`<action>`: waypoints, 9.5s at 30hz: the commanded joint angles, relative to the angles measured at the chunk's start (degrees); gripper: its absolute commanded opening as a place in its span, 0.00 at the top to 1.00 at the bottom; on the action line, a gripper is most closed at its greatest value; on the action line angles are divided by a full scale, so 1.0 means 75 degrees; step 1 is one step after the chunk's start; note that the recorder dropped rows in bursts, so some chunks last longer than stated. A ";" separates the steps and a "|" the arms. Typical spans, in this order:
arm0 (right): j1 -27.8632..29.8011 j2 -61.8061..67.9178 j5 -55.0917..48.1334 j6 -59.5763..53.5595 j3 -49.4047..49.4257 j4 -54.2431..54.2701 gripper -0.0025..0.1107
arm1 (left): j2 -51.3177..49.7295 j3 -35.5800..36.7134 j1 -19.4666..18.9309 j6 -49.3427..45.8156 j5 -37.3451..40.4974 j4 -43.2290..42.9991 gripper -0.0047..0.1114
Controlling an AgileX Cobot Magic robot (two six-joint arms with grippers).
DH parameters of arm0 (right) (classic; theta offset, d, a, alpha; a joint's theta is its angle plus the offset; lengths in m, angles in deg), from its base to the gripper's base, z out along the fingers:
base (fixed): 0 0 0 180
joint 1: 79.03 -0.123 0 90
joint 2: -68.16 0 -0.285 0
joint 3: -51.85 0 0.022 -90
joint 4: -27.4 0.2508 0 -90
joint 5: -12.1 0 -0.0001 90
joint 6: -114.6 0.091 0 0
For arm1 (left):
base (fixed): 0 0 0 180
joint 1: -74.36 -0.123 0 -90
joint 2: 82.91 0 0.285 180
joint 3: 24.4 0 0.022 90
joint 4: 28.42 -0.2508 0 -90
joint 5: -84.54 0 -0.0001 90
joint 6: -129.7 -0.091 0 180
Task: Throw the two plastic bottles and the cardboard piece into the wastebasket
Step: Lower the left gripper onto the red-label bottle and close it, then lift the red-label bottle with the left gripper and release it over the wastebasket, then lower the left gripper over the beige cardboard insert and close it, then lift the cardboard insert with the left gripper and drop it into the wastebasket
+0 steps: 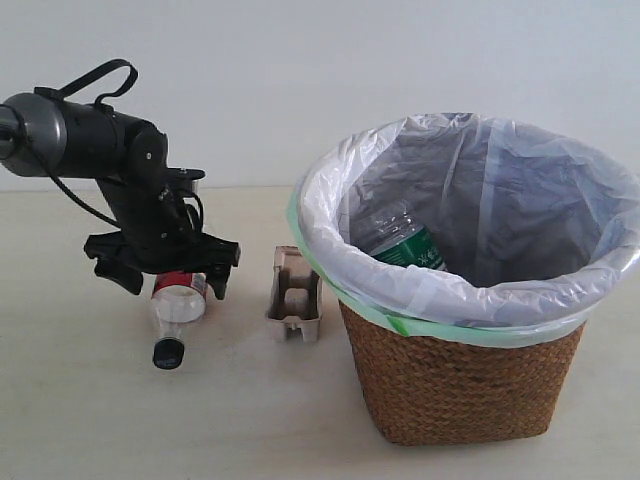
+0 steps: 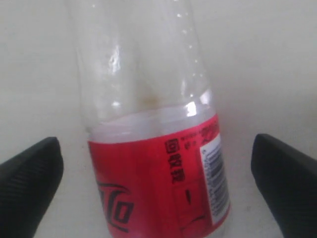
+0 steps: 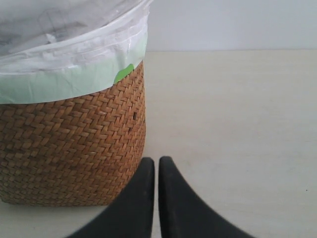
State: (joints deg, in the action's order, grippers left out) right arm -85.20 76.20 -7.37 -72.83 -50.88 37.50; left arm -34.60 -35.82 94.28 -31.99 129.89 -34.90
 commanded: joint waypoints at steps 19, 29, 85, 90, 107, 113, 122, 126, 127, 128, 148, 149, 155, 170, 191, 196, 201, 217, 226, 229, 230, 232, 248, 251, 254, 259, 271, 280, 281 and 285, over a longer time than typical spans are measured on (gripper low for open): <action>0.0040 -0.0034 0.0040 -0.0031 -0.0007 -0.0038 0.98 | -0.0061 -0.0054 -0.0046 0.0545 0.0422 -0.0441 0.92; 0.0040 -0.0034 0.0040 -0.0031 -0.0007 -0.0038 0.98 | 0.1447 0.0124 -0.0076 0.1448 0.3103 -0.2986 0.93; 0.0040 -0.0034 0.0040 -0.0031 -0.0007 -0.0038 0.98 | 0.4249 0.0330 -0.0536 -0.5081 0.1206 0.7219 0.19; 0.0040 -0.0034 0.0040 -0.0031 -0.0007 -0.0038 0.98 | 0.4216 0.0330 -0.0536 -0.4738 0.1445 0.6230 0.19; 0.0040 -0.0034 0.0040 -0.0031 -0.0007 -0.0038 0.98 | 0.2501 0.0932 -0.0522 -0.3829 0.0637 0.3541 0.19; 0.0040 -0.0034 0.0040 -0.0031 -0.0007 -0.0038 0.98 | 0.1591 0.0932 -0.0366 -0.3934 0.0075 0.3571 0.19; 0.0040 -0.0034 0.0040 -0.0031 -0.0007 -0.0038 0.98 | 0.1228 0.0809 0.0155 -0.4143 -0.0621 0.3881 0.19; 0.0040 -0.0034 0.0040 -0.0031 -0.0007 -0.0038 0.98 | 0.1210 0.0683 0.0501 -0.4156 -0.0936 0.3850 0.19; 0.0040 -0.0034 0.0040 -0.0031 -0.0007 -0.0038 0.98 | 0.1176 0.0650 0.0557 -0.4156 -0.1006 0.3850 0.19; 0.0040 -0.0034 0.0040 -0.0031 -0.0007 -0.0038 0.98 | 0.1134 0.0580 0.0636 -0.4156 -0.1021 0.3780 0.19; 0.0040 -0.0034 0.0040 -0.0031 -0.0007 -0.0038 0.98 | 0.0681 0.0441 0.0724 -0.4097 -0.1465 0.4103 0.19; 0.0040 -0.0034 0.0040 -0.0031 -0.0007 -0.0038 0.98 | 0.0681 0.0441 0.0737 -0.4097 -0.1465 0.4157 0.19; 0.0040 -0.0034 0.0040 -0.0031 -0.0007 -0.0038 0.98 | 0.0599 0.0441 0.0878 -0.4187 -0.1638 0.4342 0.19; 0.0040 -0.0034 0.0040 -0.0031 -0.0007 -0.0038 0.98 | 0.0085 0.0441 0.0967 -0.4294 -0.2071 0.4403 0.19; 0.0040 -0.0034 0.0040 -0.0031 -0.0007 -0.0038 0.98 | 0.0038 0.0441 0.1148 -0.4209 -0.2226 0.4108 0.19; 0.0040 -0.0034 0.0040 -0.0031 -0.0007 -0.0038 0.98 | -0.0288 0.0441 0.1148 -0.4093 -0.2283 0.3789 0.19; 0.0040 -0.0034 0.0040 -0.0031 -0.0007 -0.0038 0.98 | -0.0416 0.0441 0.1148 -0.4093 -0.2567 0.3736 0.19; 0.0040 -0.0034 0.0040 -0.0031 -0.0007 -0.0038 0.98 | -0.0318 0.0441 0.0571 -0.4123 -0.1835 0.3378 0.86; 0.0040 -0.0034 0.0040 -0.0031 -0.0007 -0.0038 0.98 | 0.0686 0.0500 0.0138 -0.3029 0.0099 0.2036 0.87; 0.0040 -0.0034 0.0040 -0.0031 -0.0007 -0.0038 0.98 | 0.1306 0.0985 -0.0037 -0.2442 0.0235 0.1425 0.88; 0.0040 -0.0034 0.0040 -0.0031 -0.0007 -0.0038 0.98 | 0.1549 0.1203 -0.0111 -0.2173 0.0255 0.1181 0.89; 0.0040 -0.0034 0.0040 -0.0031 -0.0007 -0.0038 0.98 | 0.1983 0.1600 -0.0289 -0.1790 0.0378 0.0808 0.90; 0.0040 -0.0034 0.0040 -0.0031 -0.0007 -0.0038 0.98 | 0.4960 0.4075 -0.2900 -0.0638 0.3248 -0.1244 0.92; 0.0040 -0.0034 0.0040 -0.0031 -0.0007 -0.0038 0.98 | 0.5006 0.4225 -0.3136 -0.0638 0.3282 -0.1453 0.92; 0.0040 -0.0034 0.0040 -0.0031 -0.0007 -0.0038 0.98 | 0.5006 0.4250 -0.3157 -0.0638 0.3282 -0.1472 0.92; 0.0040 -0.0034 0.0040 -0.0031 -0.0007 -0.0038 0.98 | 0.5006 0.4250 -0.3157 -0.1127 0.2620 -0.0300 0.93; 0.0040 -0.0034 0.0040 -0.0031 -0.0007 -0.0038 0.98 | 0.3954 0.0784 -0.0523 -0.8471 0.3272 1.3076 0.58; 0.0040 -0.0034 0.0040 -0.0031 -0.0007 -0.0038 0.98 | 0.3805 -0.2141 0.1109 -0.2601 0.2142 0.5619 0.14; 0.0040 -0.0034 0.0040 -0.0031 -0.0007 -0.0038 0.98 | 0.3805 -0.2141 0.1109 -0.2282 0.2344 0.5054 0.14; 0.0040 -0.0034 0.0040 -0.0031 -0.0007 -0.0038 0.98 | 0.3685 -0.2127 0.1059 -0.0989 0.3282 0.2389 0.15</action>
State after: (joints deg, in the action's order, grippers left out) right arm -85.20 76.20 -7.37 -72.83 -50.88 37.50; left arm -6.03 -51.53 102.34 -47.00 150.72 -2.68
